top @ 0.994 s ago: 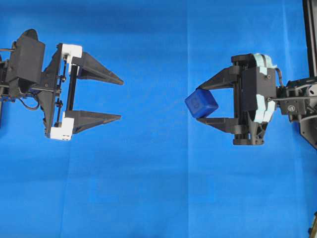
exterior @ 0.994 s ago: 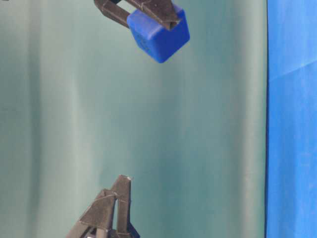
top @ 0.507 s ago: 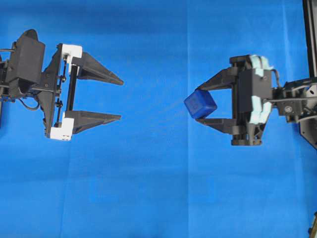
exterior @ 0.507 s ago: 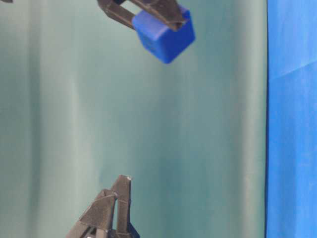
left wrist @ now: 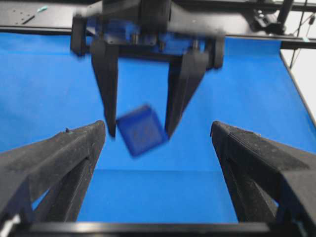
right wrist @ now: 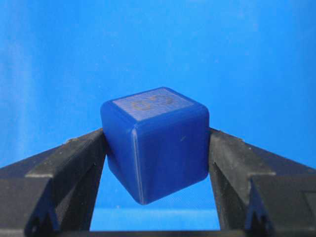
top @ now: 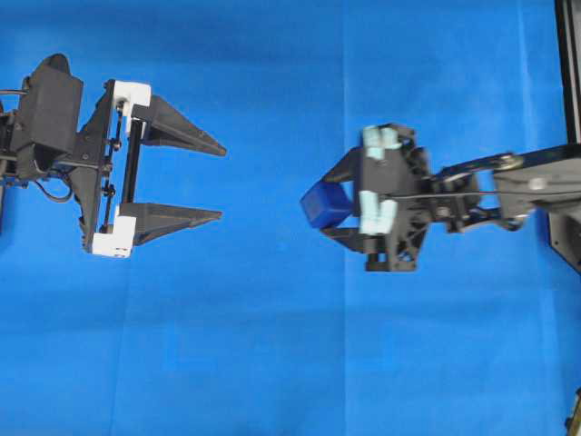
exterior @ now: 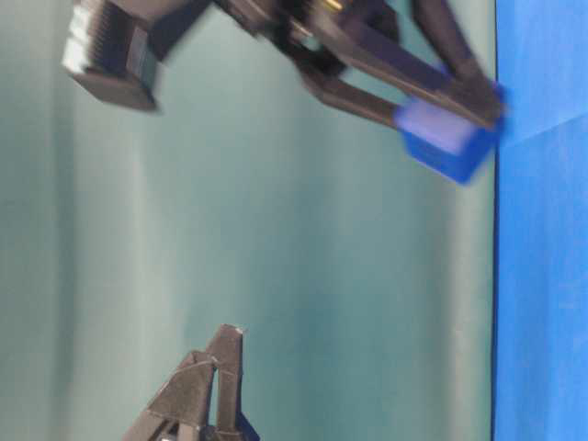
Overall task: Handover the blue block to the right arm after grasping it with the left arm, then place it in the designated position.
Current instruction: 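Lower the cube onto the table with the right gripper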
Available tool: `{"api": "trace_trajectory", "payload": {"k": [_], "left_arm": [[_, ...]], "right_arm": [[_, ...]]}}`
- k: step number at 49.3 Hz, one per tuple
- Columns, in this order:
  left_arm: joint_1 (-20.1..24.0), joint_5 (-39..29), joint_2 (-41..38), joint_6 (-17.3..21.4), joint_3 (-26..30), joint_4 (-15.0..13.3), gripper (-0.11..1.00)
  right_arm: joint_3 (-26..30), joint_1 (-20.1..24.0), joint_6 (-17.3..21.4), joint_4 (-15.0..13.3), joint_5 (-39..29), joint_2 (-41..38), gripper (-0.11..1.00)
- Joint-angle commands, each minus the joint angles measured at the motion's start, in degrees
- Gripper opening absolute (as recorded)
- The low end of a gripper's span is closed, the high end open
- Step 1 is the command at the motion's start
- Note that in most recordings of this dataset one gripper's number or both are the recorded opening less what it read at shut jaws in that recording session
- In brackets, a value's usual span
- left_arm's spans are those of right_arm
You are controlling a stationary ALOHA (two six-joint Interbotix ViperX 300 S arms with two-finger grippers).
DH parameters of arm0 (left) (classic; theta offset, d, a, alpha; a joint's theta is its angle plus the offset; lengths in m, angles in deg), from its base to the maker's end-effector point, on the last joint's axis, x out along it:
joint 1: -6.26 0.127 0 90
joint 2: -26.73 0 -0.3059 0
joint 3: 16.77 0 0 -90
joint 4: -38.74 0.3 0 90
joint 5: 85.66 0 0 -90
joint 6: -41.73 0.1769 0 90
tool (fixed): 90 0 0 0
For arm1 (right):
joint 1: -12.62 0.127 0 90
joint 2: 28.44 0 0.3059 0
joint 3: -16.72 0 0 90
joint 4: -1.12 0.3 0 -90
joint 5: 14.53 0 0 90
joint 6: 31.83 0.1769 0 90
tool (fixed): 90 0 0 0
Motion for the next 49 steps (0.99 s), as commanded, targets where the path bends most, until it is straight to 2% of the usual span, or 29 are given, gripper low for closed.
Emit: {"api": "trace_trajectory", "payload": {"k": [1,13,25,35,49], "left_arm": [[-0.2,0.3,0.4,-0.1,1.1,0.2,0.93],[-0.2,0.3,0.4,0.0,1.1,0.2,0.93],[-0.2,0.3,0.4,0.0,1.1,0.2,0.93],[-0.2,0.3,0.4,0.0,1.1,0.2,0.93],[-0.2,0.3,0.4,0.3,1.1,0.2,0.93]], "right_arm": [[1.8,-0.9,0.1,0.1,3.1,-2.5,0.54],[4.0,-2.5,0.1,0.1,10.3,-11.0,0.54],[7.4,-2.6,0.1,0.5,14.1,-17.5,0.54],[9.3,-2.5,0.1,1.5,14.4,-21.1,0.54],[9.1,-2.5,0.1,2.5,14.6,-21.2,0.54]]}}
